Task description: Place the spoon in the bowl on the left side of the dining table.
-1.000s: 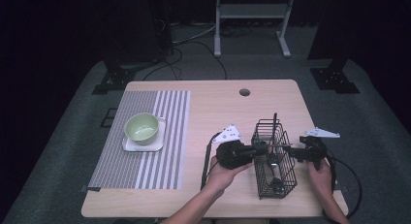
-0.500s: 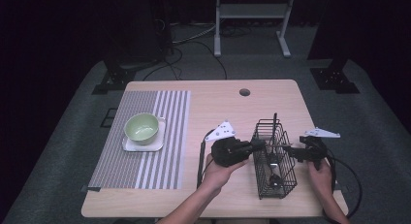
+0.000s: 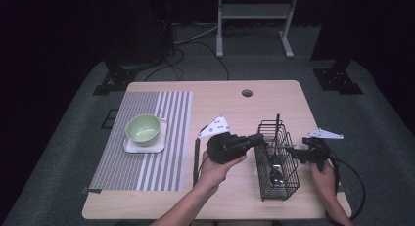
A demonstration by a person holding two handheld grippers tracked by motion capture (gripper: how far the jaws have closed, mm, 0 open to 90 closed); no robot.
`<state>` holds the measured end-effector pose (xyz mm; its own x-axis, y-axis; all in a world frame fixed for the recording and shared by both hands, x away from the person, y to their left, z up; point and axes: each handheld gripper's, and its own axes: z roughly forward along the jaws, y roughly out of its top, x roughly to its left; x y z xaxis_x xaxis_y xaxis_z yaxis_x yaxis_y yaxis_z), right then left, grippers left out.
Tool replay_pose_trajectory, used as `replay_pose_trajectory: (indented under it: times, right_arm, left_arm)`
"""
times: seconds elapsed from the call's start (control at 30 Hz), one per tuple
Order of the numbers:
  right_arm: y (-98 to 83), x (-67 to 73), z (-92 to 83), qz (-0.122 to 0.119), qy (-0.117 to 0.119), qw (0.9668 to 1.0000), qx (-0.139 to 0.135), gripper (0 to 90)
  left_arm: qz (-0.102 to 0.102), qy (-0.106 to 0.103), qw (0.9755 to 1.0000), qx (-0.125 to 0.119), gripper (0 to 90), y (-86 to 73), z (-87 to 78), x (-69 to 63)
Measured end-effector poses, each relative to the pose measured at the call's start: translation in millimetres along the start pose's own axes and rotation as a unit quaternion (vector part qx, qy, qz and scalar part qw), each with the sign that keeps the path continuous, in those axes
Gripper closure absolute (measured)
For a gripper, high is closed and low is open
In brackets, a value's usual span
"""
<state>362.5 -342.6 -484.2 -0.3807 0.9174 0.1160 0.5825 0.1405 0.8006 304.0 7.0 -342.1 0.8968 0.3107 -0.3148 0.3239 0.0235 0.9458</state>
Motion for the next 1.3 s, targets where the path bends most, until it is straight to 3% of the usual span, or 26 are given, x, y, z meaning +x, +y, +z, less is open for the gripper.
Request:
replay_pose_trajectory:
  times: [0.77,1.3]
  right_arm:
    - [0.0,-0.2,0.0,0.000,-0.001,1.0000,0.000,13.6]
    - [0.1,0.0,0.1,0.001,-0.002,1.0000,0.001,13.6]
  left_arm:
    - [-0.021,0.020,0.9978,-0.060,89.3,25.1,-32.5,6.4]
    - [-0.028,0.043,0.9961,-0.072,89.3,28.2,-54.3,18.1]
